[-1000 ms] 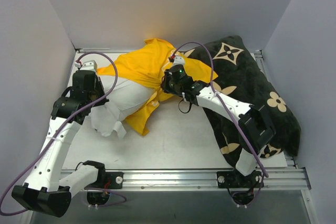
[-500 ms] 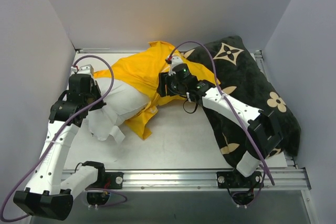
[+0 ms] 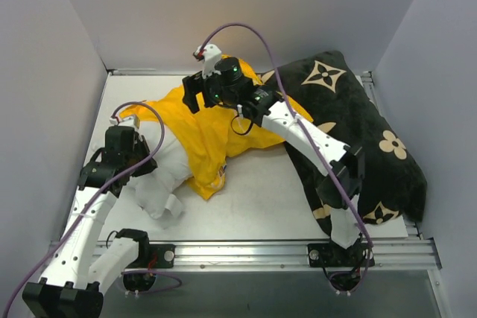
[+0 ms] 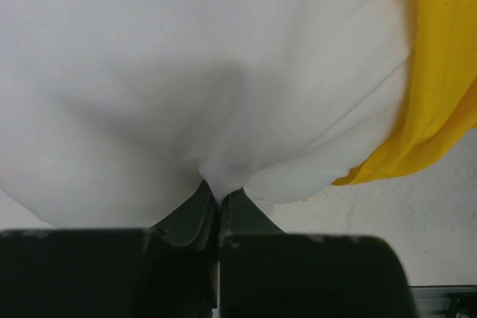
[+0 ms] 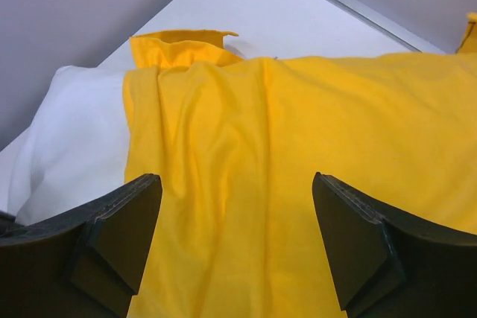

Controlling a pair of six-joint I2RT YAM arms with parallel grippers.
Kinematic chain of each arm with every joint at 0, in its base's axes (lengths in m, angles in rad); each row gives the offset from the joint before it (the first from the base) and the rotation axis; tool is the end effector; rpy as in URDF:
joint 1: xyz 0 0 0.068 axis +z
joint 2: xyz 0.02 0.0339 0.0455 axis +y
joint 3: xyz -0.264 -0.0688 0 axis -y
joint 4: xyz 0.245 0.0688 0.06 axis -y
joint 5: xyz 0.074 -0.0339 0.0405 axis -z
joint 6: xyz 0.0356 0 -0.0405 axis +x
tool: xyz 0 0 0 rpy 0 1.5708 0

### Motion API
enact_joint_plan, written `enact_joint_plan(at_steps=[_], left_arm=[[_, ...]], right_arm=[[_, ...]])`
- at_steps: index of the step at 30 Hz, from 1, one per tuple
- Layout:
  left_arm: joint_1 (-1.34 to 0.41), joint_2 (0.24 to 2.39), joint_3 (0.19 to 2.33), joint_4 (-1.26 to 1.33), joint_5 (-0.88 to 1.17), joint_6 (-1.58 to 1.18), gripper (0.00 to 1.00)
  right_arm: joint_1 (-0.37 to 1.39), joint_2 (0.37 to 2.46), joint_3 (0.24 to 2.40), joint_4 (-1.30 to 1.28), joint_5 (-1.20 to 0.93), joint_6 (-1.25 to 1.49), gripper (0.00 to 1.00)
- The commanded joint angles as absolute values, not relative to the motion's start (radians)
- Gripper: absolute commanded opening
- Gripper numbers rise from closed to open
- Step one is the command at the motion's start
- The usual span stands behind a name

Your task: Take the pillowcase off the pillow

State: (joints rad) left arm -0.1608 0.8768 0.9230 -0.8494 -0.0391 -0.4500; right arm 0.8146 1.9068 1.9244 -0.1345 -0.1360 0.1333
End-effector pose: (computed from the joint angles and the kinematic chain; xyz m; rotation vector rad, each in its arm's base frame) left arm 0.1672 -0.0257 0.3088 -0.3626 2.3594 -0.2453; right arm 0.3118 0.3376 0.4143 -0.6854 1.6160 0.8174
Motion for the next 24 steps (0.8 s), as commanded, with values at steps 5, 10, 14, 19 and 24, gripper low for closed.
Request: enact_joint_plan(at_steps=[5,10,14,19,24], left_arm=[[-0.15,0.847,0.878,-0.765,0.054,-0.492,0.0],[-0.152,0.842,0.861,-0.759,0.063,-0.497,0.0],[-0.15,0.841,0.867,-0.756,0.071,-0.508,0.0],[-0.152,0.819,0.874,-0.764,0.074,-0.518,0.0],[-0.15,0.784,0.881,-0.796,0.037,-0.528,0.0]], right_arm=[[0.876,2.213,2.238,-0.288,-0.074,0.025,0.86],[0.88,2.315,2.316,-0.301,0.044,0.026,0.77],[0.877,2.326,2.322,-0.299,0.171,0.029,0.29],[0.828,2.286,2.315,-0.299,0.416,0.069,0.0],[0.727,2.226,2.306,-0.333,0.477,0.139,0.0]])
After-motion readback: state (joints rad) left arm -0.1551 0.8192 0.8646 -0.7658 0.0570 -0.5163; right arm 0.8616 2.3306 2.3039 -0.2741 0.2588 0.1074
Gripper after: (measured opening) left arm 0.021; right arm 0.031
